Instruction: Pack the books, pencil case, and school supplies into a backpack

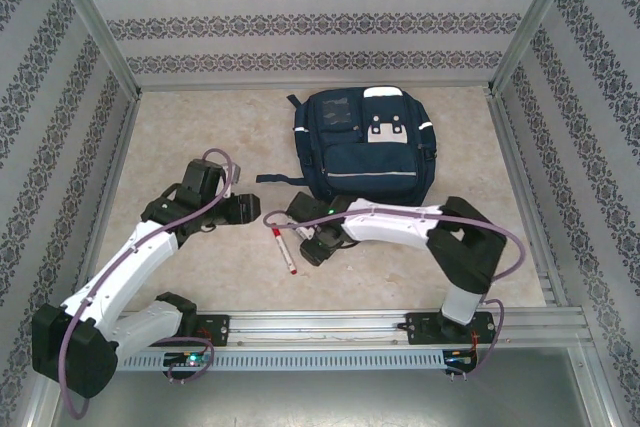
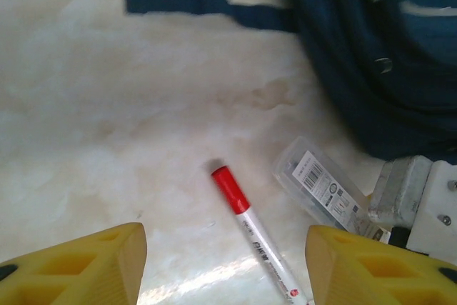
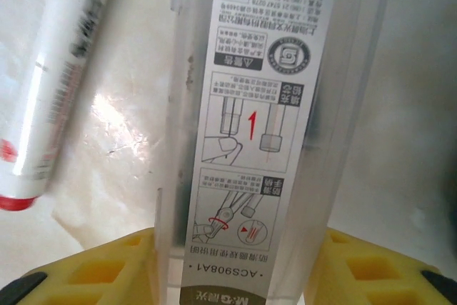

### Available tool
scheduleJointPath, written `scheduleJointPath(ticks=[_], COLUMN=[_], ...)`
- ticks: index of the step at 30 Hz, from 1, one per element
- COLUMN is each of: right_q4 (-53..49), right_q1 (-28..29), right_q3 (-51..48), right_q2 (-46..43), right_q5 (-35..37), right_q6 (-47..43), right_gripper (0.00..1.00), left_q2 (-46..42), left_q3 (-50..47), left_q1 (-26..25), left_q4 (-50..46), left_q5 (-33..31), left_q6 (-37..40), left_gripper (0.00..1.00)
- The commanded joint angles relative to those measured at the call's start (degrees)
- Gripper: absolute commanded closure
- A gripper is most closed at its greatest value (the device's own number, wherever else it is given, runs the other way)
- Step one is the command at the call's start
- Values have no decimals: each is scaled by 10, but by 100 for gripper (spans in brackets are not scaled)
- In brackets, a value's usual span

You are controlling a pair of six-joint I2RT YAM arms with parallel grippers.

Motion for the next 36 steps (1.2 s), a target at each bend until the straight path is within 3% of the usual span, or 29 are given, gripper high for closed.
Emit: scheduleJointPath(ticks=[1,8,13,18,21,25,28,33,36], right_q4=[19,-55,-82,-92,-100,-79,-72,-52,-46], right_q1=[-23,-144,-273,-406,-473,-513,-543,-563,-567], right_q3=[-14,-5,3,-2,-6,-28,-41,-62,-67], right_q2=[-68,-175,-217,-238,-240,-247,-245,-259,-262], right_q5=[11,-20,-70,-112,-121,-125,-152,-167,-170], right_q6=[15,14,15,14,32,64,93,119,123], right_gripper=[54,55,56,57,58,58,59,60,60], left_q2=[1,124,239,356,423,501,540,575,588], left_q3=[31,116,188,284,363,437,460,474,466], left_q1=[-7,-24,-73,-131,-171,-218,-221,-226,-231], left_q4=[80,138,153,167,98,59,65,43,81], left_q5=[71,203,227,198,184,98,69,38,-34], left_q6=[88,301,462,516,593,641,627,680,679], left_gripper=[40,42,40,38,36,32,32,31,27])
